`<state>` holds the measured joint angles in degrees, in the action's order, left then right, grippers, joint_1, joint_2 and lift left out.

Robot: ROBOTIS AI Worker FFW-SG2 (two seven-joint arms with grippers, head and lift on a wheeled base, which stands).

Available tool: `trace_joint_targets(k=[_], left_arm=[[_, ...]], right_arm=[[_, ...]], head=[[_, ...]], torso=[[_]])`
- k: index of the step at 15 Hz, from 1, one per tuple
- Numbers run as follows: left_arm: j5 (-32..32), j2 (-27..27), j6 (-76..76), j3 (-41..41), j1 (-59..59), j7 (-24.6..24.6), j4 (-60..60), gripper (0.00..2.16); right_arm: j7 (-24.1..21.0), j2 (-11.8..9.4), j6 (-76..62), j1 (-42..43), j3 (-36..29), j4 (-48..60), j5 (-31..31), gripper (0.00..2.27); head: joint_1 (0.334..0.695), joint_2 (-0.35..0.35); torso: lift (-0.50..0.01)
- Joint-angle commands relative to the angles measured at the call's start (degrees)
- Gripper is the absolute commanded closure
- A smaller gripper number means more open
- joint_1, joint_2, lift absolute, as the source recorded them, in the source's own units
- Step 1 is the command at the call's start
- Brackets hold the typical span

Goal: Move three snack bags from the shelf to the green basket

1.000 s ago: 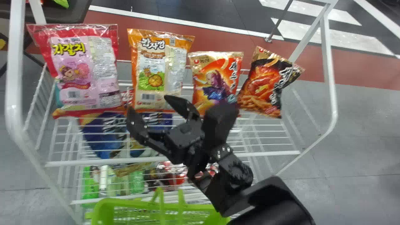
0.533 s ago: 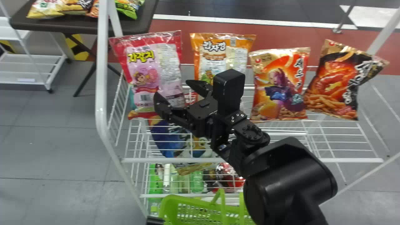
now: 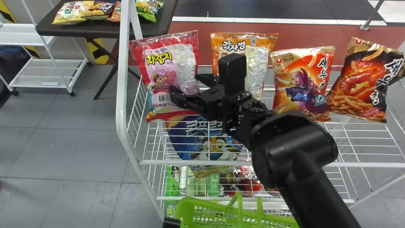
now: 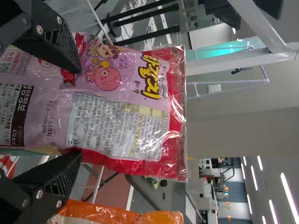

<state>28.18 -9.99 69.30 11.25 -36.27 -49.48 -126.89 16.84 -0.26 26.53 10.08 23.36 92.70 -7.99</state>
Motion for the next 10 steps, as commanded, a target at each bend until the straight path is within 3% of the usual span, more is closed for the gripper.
trace_joint_targets(k=[1,2,4,10], left_arm=[[0.2,0.1,0.1,0.0,0.5,0.0,0.5,1.76],[0.2,0.1,0.1,0.0,0.5,0.0,0.5,1.76],[0.2,0.1,0.1,0.0,0.4,0.0,0.3,1.76],[0.2,0.0,0.3,0.0,0.6,0.0,0.0,1.76]], right_arm=[[1.8,0.3,4.0,0.4,0.3,0.1,-0.8,1.72],[2.2,0.3,5.2,0.0,0.5,1.8,-0.6,2.0],[2.2,0.3,7.9,-1.7,1.1,6.2,0.4,2.13],[1.9,0.3,12.6,-11.6,0.6,22.3,6.3,2.13]], head=[[0.695,0.03],[0.695,0.037],[0.695,0.054],[0.695,0.068]], torso=[[-0.048],[-0.048],[-0.048],[-0.048]])
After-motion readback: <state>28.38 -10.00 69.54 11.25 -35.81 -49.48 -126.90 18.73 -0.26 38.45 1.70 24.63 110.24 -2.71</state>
